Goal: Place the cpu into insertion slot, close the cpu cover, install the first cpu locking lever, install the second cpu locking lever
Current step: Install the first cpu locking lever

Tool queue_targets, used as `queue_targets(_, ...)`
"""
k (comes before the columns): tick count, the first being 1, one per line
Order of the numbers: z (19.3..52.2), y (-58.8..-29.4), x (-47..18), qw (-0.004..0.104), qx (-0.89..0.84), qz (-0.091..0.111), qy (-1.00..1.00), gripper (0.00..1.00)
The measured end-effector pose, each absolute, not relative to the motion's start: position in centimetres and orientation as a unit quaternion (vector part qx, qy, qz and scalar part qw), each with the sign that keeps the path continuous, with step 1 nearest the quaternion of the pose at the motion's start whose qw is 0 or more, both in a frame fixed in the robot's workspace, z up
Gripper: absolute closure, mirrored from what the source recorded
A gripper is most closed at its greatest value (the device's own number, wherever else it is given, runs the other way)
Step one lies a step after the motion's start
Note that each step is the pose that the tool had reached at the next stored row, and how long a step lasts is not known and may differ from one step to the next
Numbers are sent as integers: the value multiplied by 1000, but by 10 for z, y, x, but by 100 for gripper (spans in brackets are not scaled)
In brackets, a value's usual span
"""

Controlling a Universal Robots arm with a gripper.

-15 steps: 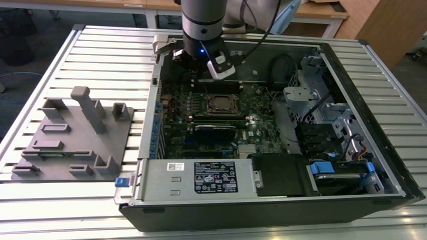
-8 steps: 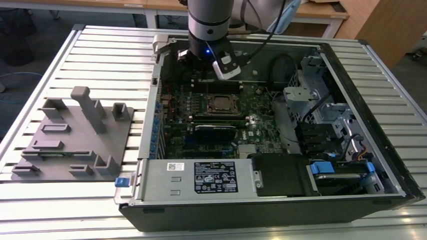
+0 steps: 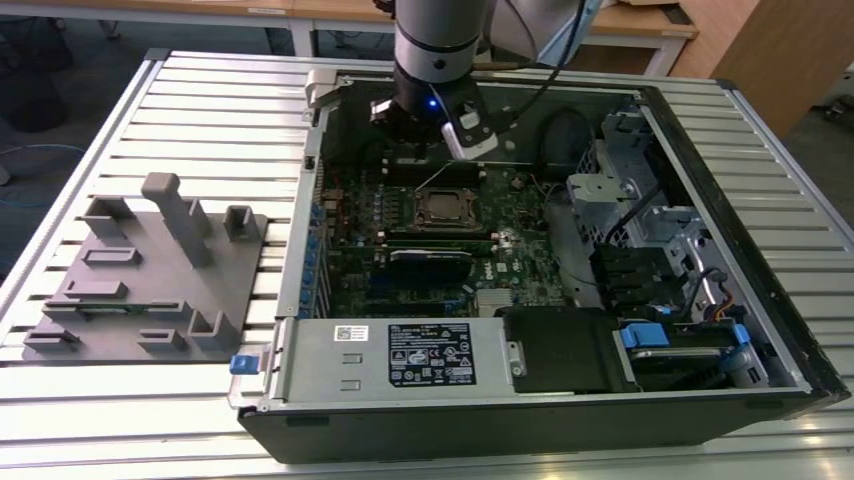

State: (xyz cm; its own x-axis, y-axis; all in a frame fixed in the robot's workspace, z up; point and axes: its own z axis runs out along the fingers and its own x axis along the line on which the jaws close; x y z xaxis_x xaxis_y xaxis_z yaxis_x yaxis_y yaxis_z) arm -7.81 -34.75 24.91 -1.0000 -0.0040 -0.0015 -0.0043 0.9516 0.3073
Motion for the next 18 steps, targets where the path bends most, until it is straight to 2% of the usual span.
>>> queue_targets(6, 249, -347, -78, 1, -2, 156, 988, 90)
queue_targets(18, 244, -347, -77, 10, 26, 153, 988, 90)
